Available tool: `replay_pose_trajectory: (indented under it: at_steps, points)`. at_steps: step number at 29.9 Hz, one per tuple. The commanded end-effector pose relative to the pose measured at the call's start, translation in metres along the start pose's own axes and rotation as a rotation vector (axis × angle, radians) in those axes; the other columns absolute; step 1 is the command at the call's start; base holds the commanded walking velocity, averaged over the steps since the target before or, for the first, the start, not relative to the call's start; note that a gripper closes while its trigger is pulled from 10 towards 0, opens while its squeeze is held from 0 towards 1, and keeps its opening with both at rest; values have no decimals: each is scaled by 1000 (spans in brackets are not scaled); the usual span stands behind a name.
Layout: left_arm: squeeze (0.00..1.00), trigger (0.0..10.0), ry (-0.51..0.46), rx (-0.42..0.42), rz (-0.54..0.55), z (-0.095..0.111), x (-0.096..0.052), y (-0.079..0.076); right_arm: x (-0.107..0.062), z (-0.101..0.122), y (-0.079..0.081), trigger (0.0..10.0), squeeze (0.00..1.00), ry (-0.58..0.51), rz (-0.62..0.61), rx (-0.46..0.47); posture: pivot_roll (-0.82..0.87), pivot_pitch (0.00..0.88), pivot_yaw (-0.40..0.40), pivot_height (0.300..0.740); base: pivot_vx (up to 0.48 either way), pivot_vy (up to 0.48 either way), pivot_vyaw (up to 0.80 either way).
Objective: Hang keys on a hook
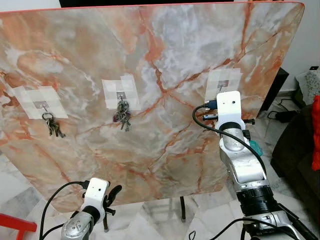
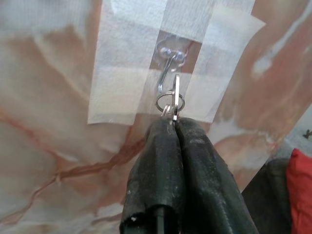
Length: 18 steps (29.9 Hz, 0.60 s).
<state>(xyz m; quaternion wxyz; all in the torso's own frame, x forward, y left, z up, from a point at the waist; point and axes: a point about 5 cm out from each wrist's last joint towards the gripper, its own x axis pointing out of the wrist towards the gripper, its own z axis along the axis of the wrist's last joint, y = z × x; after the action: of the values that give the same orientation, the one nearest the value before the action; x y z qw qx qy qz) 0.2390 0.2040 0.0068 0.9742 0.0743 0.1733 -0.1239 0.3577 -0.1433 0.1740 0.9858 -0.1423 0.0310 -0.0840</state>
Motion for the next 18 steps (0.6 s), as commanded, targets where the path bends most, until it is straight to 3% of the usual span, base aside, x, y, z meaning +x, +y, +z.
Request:
replay_pose_trajectory:
  at_steps: [1,18]
  points:
    - [0,10000,8,7,-8,1,0,1,3,8,-2,10000,0,-20,2,-8,37,0,-7,740,0,0,0]
    - [0,10000,6,4,-14,1,0,-1,2,6,-1,10000,0,-11,14,-10,36,0,-7,740,0,0,0]
